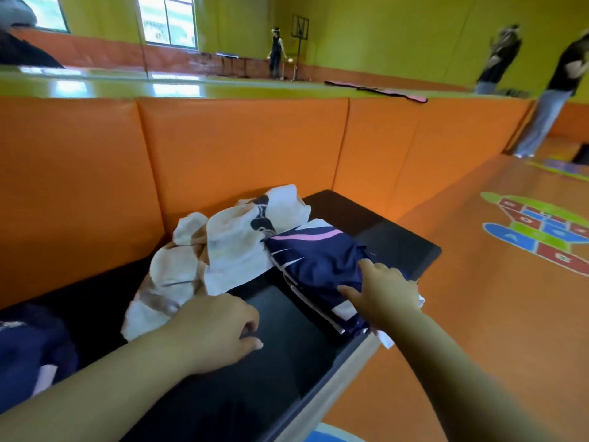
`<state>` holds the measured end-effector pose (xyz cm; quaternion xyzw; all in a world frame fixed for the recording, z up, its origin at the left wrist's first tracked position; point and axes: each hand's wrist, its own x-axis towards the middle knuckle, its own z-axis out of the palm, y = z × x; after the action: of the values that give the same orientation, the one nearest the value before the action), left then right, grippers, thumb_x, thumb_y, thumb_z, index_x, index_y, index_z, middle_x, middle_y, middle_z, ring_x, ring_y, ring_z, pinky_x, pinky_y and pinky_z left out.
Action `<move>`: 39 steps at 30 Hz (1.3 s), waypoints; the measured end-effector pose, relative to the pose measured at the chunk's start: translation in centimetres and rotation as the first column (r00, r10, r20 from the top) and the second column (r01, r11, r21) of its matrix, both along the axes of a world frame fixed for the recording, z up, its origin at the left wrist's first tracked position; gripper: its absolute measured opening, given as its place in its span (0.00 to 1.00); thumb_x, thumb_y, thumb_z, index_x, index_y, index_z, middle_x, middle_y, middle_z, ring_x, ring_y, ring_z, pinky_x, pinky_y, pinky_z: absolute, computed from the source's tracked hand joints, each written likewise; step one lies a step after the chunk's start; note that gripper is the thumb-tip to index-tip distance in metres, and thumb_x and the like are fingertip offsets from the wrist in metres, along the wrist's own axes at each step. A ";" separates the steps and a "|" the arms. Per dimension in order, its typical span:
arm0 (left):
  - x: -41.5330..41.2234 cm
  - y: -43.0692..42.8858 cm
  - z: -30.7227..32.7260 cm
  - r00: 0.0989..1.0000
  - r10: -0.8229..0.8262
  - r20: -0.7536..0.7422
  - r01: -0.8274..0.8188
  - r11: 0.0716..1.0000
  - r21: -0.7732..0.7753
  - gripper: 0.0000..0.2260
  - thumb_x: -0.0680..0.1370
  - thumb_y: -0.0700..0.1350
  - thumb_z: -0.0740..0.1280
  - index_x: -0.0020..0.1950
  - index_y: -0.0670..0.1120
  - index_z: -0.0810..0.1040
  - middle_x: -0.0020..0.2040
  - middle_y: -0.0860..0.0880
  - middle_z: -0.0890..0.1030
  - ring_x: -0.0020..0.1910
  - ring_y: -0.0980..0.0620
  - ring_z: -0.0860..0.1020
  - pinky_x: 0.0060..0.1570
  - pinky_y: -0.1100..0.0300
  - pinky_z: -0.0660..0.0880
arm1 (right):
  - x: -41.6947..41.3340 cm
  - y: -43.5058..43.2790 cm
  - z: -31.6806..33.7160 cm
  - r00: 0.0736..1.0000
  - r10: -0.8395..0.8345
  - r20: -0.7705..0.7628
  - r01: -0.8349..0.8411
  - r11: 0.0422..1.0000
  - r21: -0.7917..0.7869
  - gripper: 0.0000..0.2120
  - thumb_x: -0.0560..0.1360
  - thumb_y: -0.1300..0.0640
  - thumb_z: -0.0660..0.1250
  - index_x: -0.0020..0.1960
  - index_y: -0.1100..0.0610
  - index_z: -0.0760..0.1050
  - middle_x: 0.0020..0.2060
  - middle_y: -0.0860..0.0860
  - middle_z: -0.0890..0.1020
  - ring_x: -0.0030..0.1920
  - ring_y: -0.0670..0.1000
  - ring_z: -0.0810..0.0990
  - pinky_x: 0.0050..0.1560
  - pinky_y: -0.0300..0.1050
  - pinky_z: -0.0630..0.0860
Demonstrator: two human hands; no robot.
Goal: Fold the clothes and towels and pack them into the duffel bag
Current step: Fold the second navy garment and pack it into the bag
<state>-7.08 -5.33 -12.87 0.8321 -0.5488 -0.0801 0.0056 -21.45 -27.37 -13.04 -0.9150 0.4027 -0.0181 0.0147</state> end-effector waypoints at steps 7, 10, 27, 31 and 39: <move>2.5 -8.6 -2.0 0.999 0.009 -0.044 -0.013 0.994 -0.107 0.13 0.78 0.55 0.59 0.61 0.55 0.73 0.59 0.55 0.74 0.60 0.52 0.72 0.55 0.53 0.73 | 5.6 -4.6 -4.6 0.981 -0.190 -0.042 0.194 0.953 0.232 0.45 0.70 0.25 0.51 0.77 0.49 0.43 0.77 0.56 0.45 0.75 0.65 0.41 0.65 0.77 0.50; 3.5 -11.1 -2.8 1.000 0.005 -0.010 -0.006 0.983 -0.185 0.16 0.78 0.54 0.60 0.65 0.55 0.71 0.62 0.54 0.72 0.61 0.50 0.70 0.54 0.54 0.72 | 5.5 -5.5 -6.7 0.987 -0.156 -0.045 0.162 0.953 0.257 0.46 0.67 0.23 0.50 0.77 0.46 0.41 0.77 0.53 0.40 0.75 0.64 0.38 0.64 0.78 0.46; 3.0 -14.2 -5.3 0.993 -0.054 -0.109 0.050 0.998 -0.043 0.24 0.77 0.63 0.54 0.73 0.63 0.58 0.77 0.56 0.54 0.73 0.49 0.60 0.67 0.55 0.63 | 0.8 -7.1 -7.0 0.972 0.232 -0.037 -0.211 0.934 0.289 0.40 0.69 0.27 0.56 0.76 0.38 0.48 0.77 0.46 0.43 0.76 0.55 0.37 0.70 0.72 0.41; 1.4 -11.5 -5.0 0.987 -0.046 -0.152 0.036 0.997 -0.064 0.24 0.77 0.62 0.56 0.73 0.61 0.61 0.76 0.56 0.56 0.72 0.51 0.63 0.65 0.56 0.65 | -0.2 -6.6 -6.6 0.949 0.316 -0.004 -0.300 0.905 0.302 0.39 0.69 0.28 0.60 0.75 0.38 0.51 0.77 0.45 0.45 0.76 0.52 0.37 0.70 0.70 0.40; 0.0 -7.0 -4.6 0.977 -0.042 -0.209 0.045 0.999 0.010 0.27 0.76 0.61 0.60 0.74 0.58 0.59 0.76 0.58 0.53 0.73 0.54 0.60 0.68 0.60 0.61 | -1.2 -5.0 -6.3 0.926 0.375 0.033 -0.368 0.883 0.290 0.37 0.69 0.28 0.58 0.74 0.37 0.52 0.77 0.43 0.46 0.76 0.49 0.38 0.71 0.69 0.37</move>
<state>-7.06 -12.35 -17.46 0.8070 -0.5625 -0.1709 0.0551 -22.69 -32.33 -19.30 -0.9630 0.2185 0.0555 0.1476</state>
